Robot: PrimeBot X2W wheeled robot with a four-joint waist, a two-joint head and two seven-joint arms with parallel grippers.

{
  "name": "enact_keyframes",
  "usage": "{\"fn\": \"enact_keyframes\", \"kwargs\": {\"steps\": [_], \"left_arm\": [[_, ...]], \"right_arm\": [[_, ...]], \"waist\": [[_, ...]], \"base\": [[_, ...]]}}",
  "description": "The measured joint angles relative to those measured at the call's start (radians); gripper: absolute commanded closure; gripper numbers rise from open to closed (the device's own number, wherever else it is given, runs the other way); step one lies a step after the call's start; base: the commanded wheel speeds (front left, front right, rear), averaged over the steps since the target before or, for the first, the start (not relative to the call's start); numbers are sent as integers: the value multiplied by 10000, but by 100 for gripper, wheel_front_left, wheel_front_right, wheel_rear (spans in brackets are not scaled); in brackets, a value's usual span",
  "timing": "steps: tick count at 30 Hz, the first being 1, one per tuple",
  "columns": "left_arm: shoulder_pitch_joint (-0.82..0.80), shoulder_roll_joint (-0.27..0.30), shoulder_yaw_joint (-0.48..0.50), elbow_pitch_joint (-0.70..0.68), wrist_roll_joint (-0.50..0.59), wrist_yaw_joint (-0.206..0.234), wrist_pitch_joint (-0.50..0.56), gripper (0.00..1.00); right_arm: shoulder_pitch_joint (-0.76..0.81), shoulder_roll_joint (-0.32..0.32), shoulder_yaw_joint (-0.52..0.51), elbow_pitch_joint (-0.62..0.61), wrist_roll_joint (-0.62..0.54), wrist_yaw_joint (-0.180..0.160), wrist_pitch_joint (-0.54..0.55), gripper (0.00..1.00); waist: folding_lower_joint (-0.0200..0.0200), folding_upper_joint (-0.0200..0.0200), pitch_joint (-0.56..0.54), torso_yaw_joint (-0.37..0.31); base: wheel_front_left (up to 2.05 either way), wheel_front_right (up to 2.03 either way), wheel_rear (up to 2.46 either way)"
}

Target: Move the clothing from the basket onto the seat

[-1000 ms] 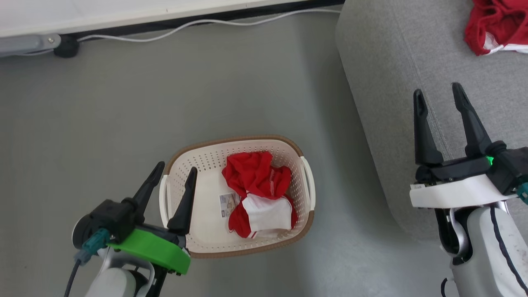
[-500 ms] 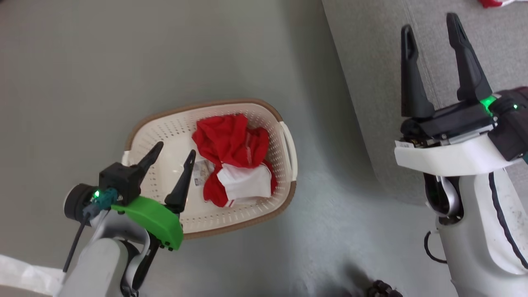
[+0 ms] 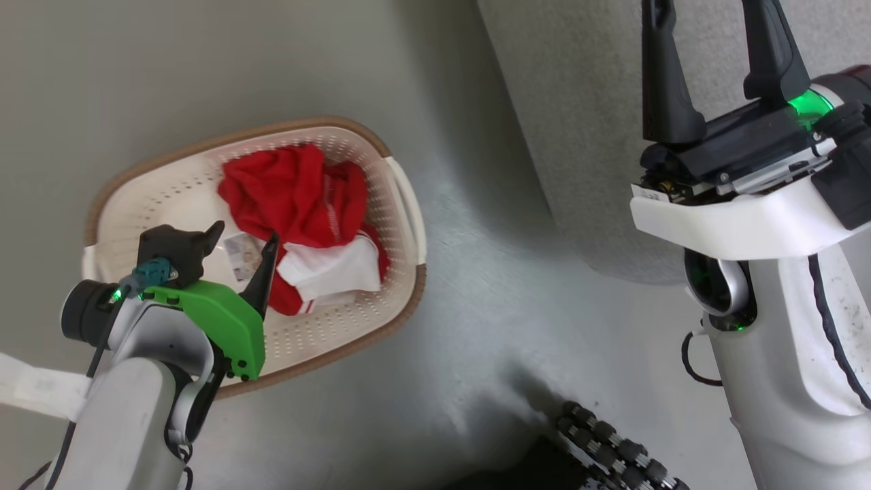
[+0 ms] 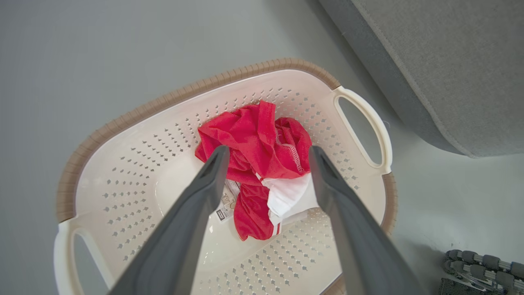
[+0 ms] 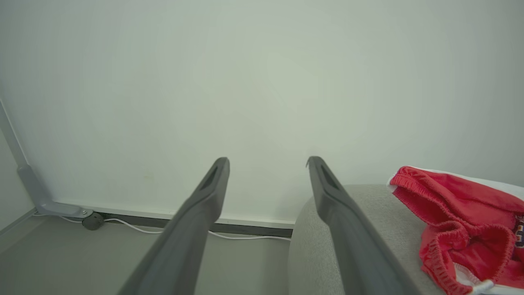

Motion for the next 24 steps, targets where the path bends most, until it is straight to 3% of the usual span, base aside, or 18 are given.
{"fn": "enact_keyframes", "kwargs": {"steps": [11, 16, 24], "left_arm": [[-517, 282, -25, 326, 100, 125, 1097, 0], [-704, 217, 203, 443, -44, 428, 1609, 0], [-1124, 430, 441, 627, -15, 658, 2182, 0]], "right_arm": [[-472, 21, 566, -104, 951, -560, 0, 0], [-505, 42, 846, -109, 1260, -853, 0, 0], [-520, 61, 934, -115, 1446, -970, 0, 0]], "waist": [[0, 0, 992, -1035], [0, 0, 1324, -1393], [0, 0, 1739, -1750]], "base": [[0, 0, 0], [0, 0, 0], [0, 0, 0]]}}
